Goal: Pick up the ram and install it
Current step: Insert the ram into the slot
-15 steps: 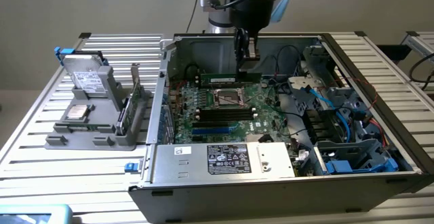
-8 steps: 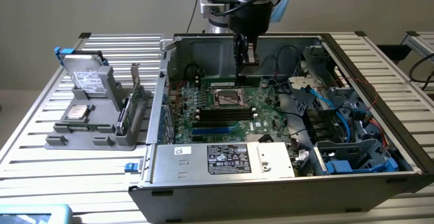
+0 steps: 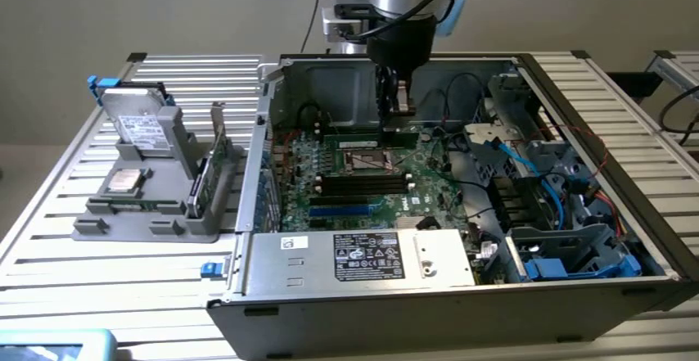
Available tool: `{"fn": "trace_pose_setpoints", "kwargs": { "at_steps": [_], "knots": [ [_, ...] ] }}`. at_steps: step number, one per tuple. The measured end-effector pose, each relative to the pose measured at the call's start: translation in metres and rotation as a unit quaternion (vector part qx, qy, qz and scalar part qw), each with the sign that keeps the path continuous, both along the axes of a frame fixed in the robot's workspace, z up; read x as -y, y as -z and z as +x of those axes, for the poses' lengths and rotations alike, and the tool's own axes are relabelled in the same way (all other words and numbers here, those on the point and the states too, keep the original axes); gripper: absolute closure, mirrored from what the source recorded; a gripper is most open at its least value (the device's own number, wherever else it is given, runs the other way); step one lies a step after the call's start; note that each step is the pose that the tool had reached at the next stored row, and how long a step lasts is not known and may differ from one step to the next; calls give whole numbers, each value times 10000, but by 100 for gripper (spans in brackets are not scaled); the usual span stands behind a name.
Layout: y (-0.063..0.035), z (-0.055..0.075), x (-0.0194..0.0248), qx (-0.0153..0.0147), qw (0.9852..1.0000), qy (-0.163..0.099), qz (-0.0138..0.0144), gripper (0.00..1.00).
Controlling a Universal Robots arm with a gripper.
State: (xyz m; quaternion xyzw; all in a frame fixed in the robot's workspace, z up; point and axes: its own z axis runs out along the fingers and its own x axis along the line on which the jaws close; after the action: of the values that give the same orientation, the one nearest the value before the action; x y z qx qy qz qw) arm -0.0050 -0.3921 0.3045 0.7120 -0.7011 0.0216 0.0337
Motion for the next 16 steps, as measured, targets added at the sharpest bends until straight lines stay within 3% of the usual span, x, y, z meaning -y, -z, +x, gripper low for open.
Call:
{"fn": "trace_pose_setpoints", "kwargs": {
  "at_steps": [8,16],
  "knots": [
    [90,-7,-2,18,10000,48,-56,87],
    [123,-14,-13,26,10000,48,-57,87]
  ]
}}
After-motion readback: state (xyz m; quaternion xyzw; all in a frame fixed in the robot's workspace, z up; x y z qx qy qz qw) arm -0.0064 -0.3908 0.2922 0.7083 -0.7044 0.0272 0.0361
